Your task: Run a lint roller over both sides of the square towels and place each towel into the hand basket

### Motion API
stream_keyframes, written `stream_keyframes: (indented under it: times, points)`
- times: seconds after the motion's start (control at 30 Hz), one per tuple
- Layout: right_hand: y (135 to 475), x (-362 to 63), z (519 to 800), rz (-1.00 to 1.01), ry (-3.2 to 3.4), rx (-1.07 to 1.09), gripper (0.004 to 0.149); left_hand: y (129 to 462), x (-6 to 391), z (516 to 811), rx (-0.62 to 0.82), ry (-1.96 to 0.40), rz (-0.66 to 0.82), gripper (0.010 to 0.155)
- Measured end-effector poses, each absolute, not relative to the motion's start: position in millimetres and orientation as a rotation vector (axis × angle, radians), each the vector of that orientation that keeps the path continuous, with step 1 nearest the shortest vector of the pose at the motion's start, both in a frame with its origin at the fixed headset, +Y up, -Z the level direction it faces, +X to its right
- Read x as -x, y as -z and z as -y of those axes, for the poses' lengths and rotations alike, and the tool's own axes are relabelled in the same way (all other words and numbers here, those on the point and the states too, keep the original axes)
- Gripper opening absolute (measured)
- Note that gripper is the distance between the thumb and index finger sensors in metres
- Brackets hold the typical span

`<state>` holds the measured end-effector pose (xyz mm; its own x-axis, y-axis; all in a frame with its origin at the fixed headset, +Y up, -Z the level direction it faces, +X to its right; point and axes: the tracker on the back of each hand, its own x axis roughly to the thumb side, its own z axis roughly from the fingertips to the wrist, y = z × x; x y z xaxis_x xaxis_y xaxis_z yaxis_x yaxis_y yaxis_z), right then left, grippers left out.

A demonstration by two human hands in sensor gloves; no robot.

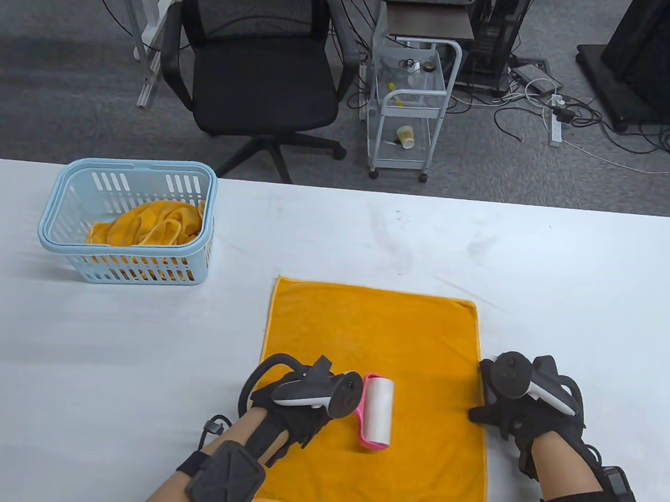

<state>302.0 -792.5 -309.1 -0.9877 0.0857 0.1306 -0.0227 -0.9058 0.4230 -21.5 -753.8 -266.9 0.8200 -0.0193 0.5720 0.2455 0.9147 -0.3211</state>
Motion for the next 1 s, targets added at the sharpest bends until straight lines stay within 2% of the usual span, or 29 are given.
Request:
stream_keyframes:
  times: [0.13, 0.47, 0.53, 0.6, 0.7, 0.8, 0.87, 1.0]
  points:
    - [309, -302, 793, -0.662, -3.003, -0.225, 0.094, 275, 19, 765, 0.419, 0.220, 0.557, 0.055]
    - [308, -302, 792, -0.665, -3.004, -0.227, 0.094, 286, 121, 745, 0.371, 0.656, 0.236, 0.043]
    - [308, -302, 792, -0.665, -3.004, -0.227, 0.094, 287, 134, 742, 0.373, 0.669, 0.207, 0.044]
    - [308, -302, 792, -0.665, -3.003, -0.227, 0.094, 290, 139, 734, 0.418, 0.560, 0.222, 0.046]
    - [308, -303, 792, -0.664, -3.001, -0.226, 0.094, 295, 117, 726, 0.414, 0.304, 0.295, 0.050]
    - [308, -303, 793, -0.660, -2.995, -0.222, 0.094, 300, 70, 730, 0.400, 0.129, 0.413, 0.054]
    - [308, -303, 793, -0.660, -2.994, -0.222, 0.094, 303, 35, 737, 0.391, 0.101, 0.479, 0.056]
    - [307, -303, 793, -0.659, -2.992, -0.218, 0.094, 310, -3, 752, 0.380, 0.149, 0.533, 0.057]
